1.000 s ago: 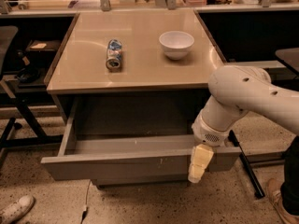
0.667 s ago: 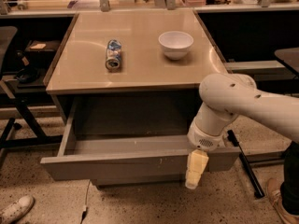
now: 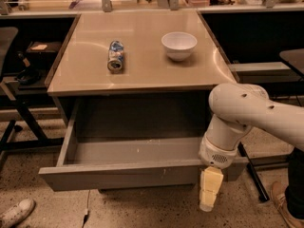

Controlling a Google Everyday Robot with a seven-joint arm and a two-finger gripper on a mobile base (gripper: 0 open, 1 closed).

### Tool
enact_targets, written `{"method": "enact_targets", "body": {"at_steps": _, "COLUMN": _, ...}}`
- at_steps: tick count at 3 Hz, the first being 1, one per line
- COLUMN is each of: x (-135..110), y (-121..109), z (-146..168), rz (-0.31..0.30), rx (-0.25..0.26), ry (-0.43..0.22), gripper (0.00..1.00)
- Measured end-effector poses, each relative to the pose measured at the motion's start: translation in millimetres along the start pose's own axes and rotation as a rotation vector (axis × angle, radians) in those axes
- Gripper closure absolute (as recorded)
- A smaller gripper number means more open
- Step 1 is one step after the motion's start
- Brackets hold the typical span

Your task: Open top drawer

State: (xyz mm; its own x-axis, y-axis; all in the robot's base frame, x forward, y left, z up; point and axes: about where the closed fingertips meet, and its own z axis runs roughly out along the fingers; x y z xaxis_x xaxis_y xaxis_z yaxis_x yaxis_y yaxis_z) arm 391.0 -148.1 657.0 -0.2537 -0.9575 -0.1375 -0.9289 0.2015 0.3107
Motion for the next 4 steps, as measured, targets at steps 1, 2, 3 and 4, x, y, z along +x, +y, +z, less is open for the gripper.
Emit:
{"method": "enact_targets", "body": {"at_steps": 1, "x": 17.6, "y": 42.3, "z": -7.8, "rz": 0.019, "rx": -0.061, "ry": -0.019, "gripper": 0.00}}
{"method": "enact_targets", "body": {"at_steps": 2, "x": 21.8, "y": 55.1, "z": -10.1, "rz": 0.027, "rx": -0.078, "ry": -0.030, "gripper": 0.00}}
{"method": "enact_targets", "body": {"at_steps": 3, "x": 28.2, "y": 78.2, "z": -13.2, "rz": 0.052, "rx": -0.105, "ry": -0.056, "gripper": 0.00}}
{"method": "enact_targets", "body": {"at_steps": 4, "x": 28.2, "y": 78.2, "z": -13.3, "rz": 0.052, "rx": -0.105, "ry": -0.056, "gripper": 0.00}}
